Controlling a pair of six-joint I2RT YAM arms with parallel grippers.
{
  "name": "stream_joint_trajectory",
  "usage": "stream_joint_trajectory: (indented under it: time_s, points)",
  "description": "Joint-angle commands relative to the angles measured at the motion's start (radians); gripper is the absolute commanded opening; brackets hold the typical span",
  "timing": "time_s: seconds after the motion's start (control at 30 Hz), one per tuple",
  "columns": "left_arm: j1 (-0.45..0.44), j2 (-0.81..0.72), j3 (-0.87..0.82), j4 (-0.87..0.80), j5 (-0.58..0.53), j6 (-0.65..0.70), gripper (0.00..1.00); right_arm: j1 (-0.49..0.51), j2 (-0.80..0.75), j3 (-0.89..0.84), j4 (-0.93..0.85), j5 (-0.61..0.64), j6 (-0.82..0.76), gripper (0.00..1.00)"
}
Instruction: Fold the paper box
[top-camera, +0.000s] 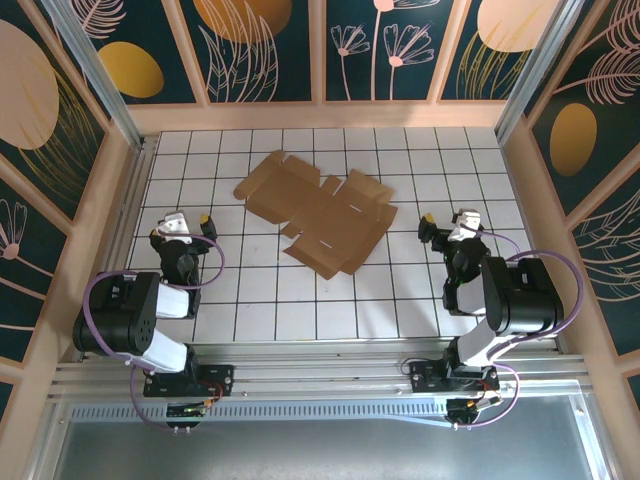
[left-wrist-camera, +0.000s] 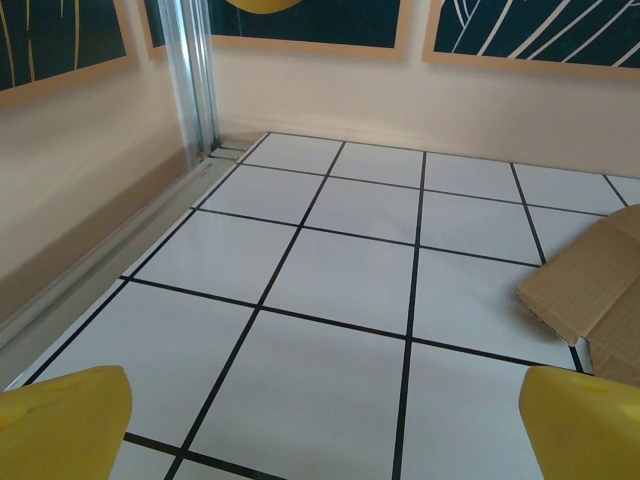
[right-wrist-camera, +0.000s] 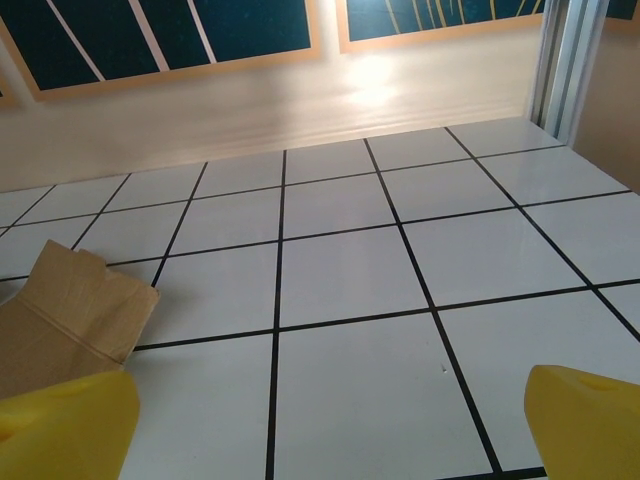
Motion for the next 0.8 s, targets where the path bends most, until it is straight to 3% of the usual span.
stream_joint_trajectory:
  time_s: [0.0,0.1,0.17,0.23,0.27,0.33,0.43,0.53,0.63,0.7,0.77]
  points:
    - [0.003,-0.002,0.013,0.046,0.016,0.003,0.99,-0.004,-0.011,0.007,0.022,-0.003,-0.003,0.99]
    - [0.003,-0.006,0.014,0.047,0.079,0.028,0.99,0.006,-0.035,-0.039,0.094,-0.049,-0.034,0.99]
    - [0.003,-0.041,0.007,0.029,0.107,0.04,0.99,0.052,-0.121,-0.085,0.094,0.03,-0.061,0.99]
    - [0.003,-0.157,0.0,-0.062,0.075,0.022,0.99,0.136,-0.323,-0.07,-0.117,0.212,-0.044,0.99]
    - [0.003,-0.22,0.005,-0.131,0.069,0.009,0.99,0.156,-0.413,-0.039,-0.284,0.239,-0.006,0.99]
    - [0.003,-0.37,0.027,-0.301,0.082,-0.074,0.99,0.183,-0.572,0.073,-0.66,0.196,0.118,0.95]
    - [0.001,-0.555,0.067,-0.472,0.235,-0.252,0.99,0.176,-0.661,0.185,-0.965,0.103,0.441,0.95]
    - [-0.035,-0.642,0.119,-0.55,0.407,-0.378,0.99,0.176,-0.617,0.265,-1.09,-0.06,0.662,0.93]
    - [-0.15,-0.651,0.226,-0.678,0.495,-0.373,0.99,0.182,-0.491,0.334,-1.166,-0.162,0.837,0.86]
    - [-0.221,-0.625,0.285,-0.709,0.58,-0.39,0.99,0.185,-0.386,0.369,-1.151,-0.255,0.872,0.8]
    - [-0.304,-0.596,0.33,-0.721,0.644,-0.408,0.99,0.207,-0.293,0.403,-1.149,-0.271,0.885,0.79]
